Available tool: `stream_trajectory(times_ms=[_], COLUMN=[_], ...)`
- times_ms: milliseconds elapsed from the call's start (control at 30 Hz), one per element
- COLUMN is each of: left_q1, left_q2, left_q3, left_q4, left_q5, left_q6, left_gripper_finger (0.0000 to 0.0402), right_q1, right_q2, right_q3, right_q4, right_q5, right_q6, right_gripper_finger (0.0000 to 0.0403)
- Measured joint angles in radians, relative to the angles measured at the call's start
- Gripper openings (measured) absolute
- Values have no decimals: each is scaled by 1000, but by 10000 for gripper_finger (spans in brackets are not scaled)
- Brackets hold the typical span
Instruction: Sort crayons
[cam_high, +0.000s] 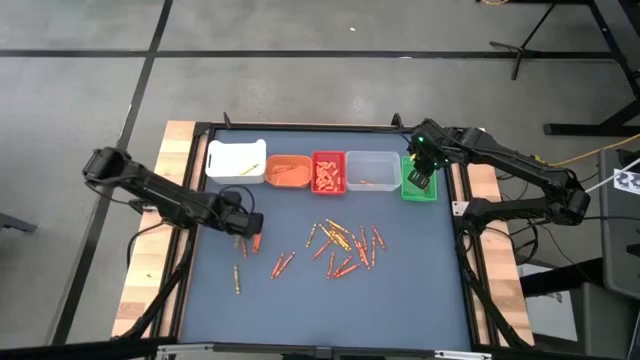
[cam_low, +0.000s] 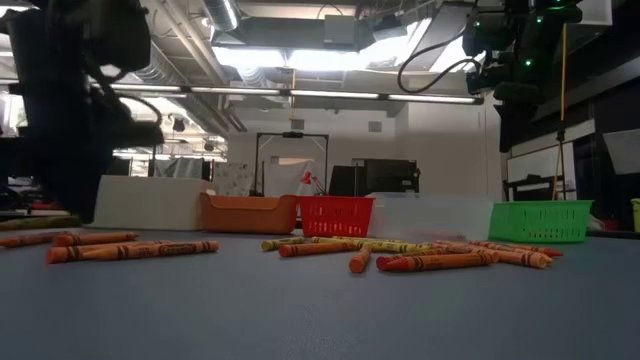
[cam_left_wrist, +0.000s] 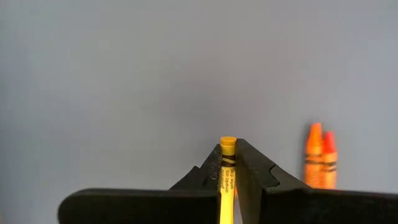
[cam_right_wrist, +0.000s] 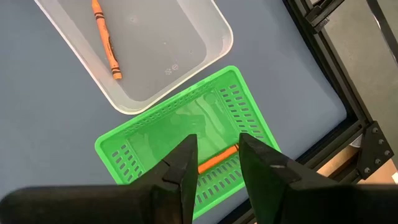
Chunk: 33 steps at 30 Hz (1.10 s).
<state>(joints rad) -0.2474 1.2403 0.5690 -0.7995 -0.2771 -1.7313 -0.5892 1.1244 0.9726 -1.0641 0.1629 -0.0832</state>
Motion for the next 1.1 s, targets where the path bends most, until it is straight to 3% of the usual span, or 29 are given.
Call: stream_trajectory(times_ms=[433,667,900,1100], left_q1=[122,233,348,432], left_q2=[-235,-305,-304,-304], left_q3=[1,2,3,3], left_q4=[60,287,521,595], left_q5=[-185,-308,-310,-310], left_q6=[241,603,976,1213], left_gripper_finger=[9,9,9,9], right_q1=[0,0,0,1], right_q2=[0,0,0,0], right_q3=[0,0,0,0], right_q4=[1,36,81,113], right_q5=[-5,-130,-227,-295], right_q6=[0,0,0,54], right_gripper_finger=[115,115,115,115])
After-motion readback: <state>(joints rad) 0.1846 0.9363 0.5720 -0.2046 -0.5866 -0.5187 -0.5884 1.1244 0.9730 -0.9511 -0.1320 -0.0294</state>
